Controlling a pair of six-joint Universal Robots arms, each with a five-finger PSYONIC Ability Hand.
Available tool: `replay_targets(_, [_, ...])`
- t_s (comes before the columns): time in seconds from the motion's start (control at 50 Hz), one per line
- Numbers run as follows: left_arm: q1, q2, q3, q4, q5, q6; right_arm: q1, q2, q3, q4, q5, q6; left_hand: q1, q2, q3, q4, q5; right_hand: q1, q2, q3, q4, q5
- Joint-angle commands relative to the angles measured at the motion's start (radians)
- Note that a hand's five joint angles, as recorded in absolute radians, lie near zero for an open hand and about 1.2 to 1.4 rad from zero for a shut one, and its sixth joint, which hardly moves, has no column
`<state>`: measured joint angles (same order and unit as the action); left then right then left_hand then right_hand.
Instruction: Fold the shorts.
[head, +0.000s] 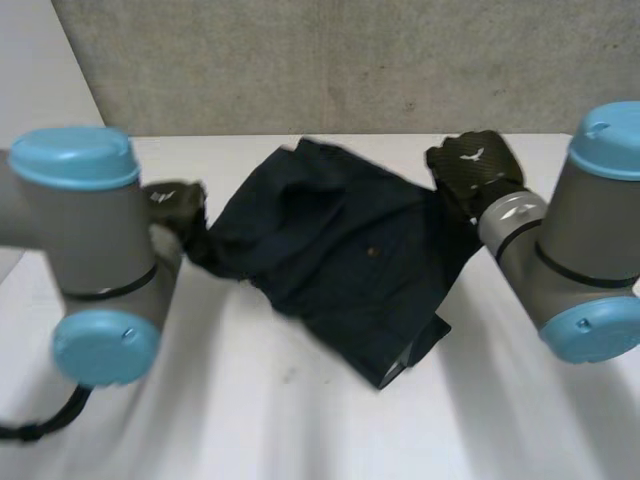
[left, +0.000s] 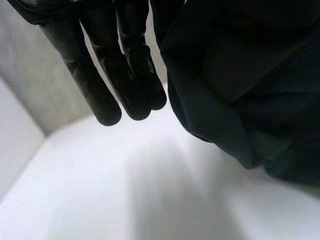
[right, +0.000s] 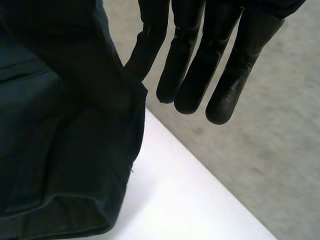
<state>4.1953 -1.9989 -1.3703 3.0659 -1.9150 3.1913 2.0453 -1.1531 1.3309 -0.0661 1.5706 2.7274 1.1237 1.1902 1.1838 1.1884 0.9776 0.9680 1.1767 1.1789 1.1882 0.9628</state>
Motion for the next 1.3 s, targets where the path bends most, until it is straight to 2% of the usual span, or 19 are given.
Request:
replay_targets(0.02, [0.127,0.195,-0.356,0.091,0.065,-0.021,0.088,-0.004,0.115,0.215,-0.112,-0.004,-0.037,-0.104,-0.097,-0.102,-0.066,0.428,0.220,0.217,0.208,0.259])
replay_targets(0.08, [0.167,0.226,-0.420,0.126,0.117,-0.007,0.095,-0.025,0.166,0.262,-0.173,-0.018,-0.307,-0.374,-0.367,-0.372,-0.336,0.428,0.220,0.217,0.208,0.259])
replay_targets(0.12, [0.183,0.238,-0.460,0.134,0.191,0.030,0.095,-0.051,0.186,0.276,-0.188,-0.034,-0.607,-0.673,-0.667,-0.672,-0.635,0.428,0.220,0.217,0.208,0.259])
replay_targets(0.18, [0.180,0.255,-0.480,0.134,0.264,0.131,0.076,-0.102,0.205,0.279,-0.205,-0.031,-0.830,-0.897,-0.890,-0.895,-0.859,0.428,0.220,0.217,0.208,0.259])
replay_targets(0.22, [0.181,0.275,-0.480,0.132,0.280,0.188,0.076,-0.119,0.206,0.272,-0.207,-0.020,-0.878,-0.944,-0.938,-0.942,-0.906,0.310,0.101,0.099,0.090,0.141])
replay_targets(0.24, [0.181,0.305,-0.474,0.135,0.277,0.226,0.076,-0.135,0.205,0.255,-0.201,-0.006,-0.892,-0.959,-0.953,-0.957,-0.921,-0.046,-0.254,-0.257,-0.266,-0.215])
replay_targets(0.3, [0.184,0.357,-0.464,0.140,0.266,0.262,0.075,-0.193,0.206,0.223,-0.179,0.029,-0.893,-0.959,-0.953,-0.957,-0.921,-0.377,-0.586,-0.588,-0.598,-0.547])
replay_targets(0.44, [0.117,0.499,-0.405,0.137,0.255,0.179,0.043,-0.295,0.220,0.187,-0.098,0.215,-0.884,-0.950,-0.944,-0.948,-0.912,-0.563,-0.771,-0.774,-0.783,-0.732])
replay_targets(0.56, [0.014,0.453,-0.337,0.093,0.254,0.032,-0.016,-0.313,0.237,0.192,-0.050,0.322,-0.846,-0.912,-0.906,-0.910,-0.874,-0.793,-1.002,-1.004,-1.014,-0.963])
replay_targets(0.62, [-0.043,0.369,-0.280,0.063,0.251,-0.014,-0.013,-0.304,0.252,0.190,-0.054,0.324,-0.822,-0.889,-0.882,-0.887,-0.851,-0.793,-1.002,-1.004,-1.014,-0.963])
replay_targets(0.74, [-0.155,0.126,-0.018,-0.029,0.127,-0.096,-0.013,-0.206,0.231,0.189,-0.057,0.336,-0.813,-0.880,-0.873,-0.878,-0.842,-0.793,-1.002,-1.004,-1.014,-0.963])
replay_targets(0.8, [-0.172,-0.015,0.158,-0.081,0.071,-0.103,-0.013,-0.116,0.168,0.195,-0.047,0.356,-0.822,-0.889,-0.882,-0.887,-0.851,-0.793,-1.002,-1.004,-1.014,-0.963])
replay_targets(0.94, [-0.169,-0.324,0.549,-0.257,0.063,-0.102,-0.016,0.042,0.064,0.224,-0.055,0.474,-0.834,-0.900,-0.894,-0.899,-0.862,-0.793,-1.002,-1.004,-1.014,-0.963])
replay_targets(1.08, [-0.159,-0.507,0.764,-0.409,0.011,-0.096,0.001,0.157,-0.018,0.239,-0.057,0.483,-0.743,-0.810,-0.803,-0.808,-0.772,-0.793,-1.002,-1.004,-1.014,-0.963])
replay_targets(1.14, [-0.156,-0.541,0.821,-0.417,-0.047,-0.085,0.022,0.191,-0.076,0.236,-0.066,0.474,-0.196,-0.262,-0.256,-0.260,-0.224,-0.043,-0.252,-0.254,-0.263,-0.212])
replay_targets(1.16, [-0.153,-0.544,0.830,-0.417,-0.055,-0.080,0.022,0.209,-0.119,0.235,-0.070,0.456,-0.037,-0.103,-0.097,-0.102,-0.065,0.424,0.215,0.213,0.203,0.254])
replay_targets(1.18, [-0.144,-0.544,0.850,-0.415,-0.062,-0.071,0.022,0.219,-0.145,0.235,-0.073,0.439,0.209,0.142,0.149,0.144,0.180,0.428,0.219,0.217,0.208,0.259])
replay_targets(1.2, [-0.135,-0.543,0.861,-0.412,-0.061,-0.061,0.024,0.228,-0.174,0.233,-0.077,0.421,0.272,0.205,0.212,0.207,0.243,0.428,0.220,0.217,0.208,0.259])
replay_targets(1.3, [-0.058,-0.540,0.973,-0.336,-0.052,0.051,0.027,0.251,-0.389,0.223,-0.069,0.232,0.273,0.206,0.212,0.208,0.244,0.428,0.220,0.217,0.208,0.259])
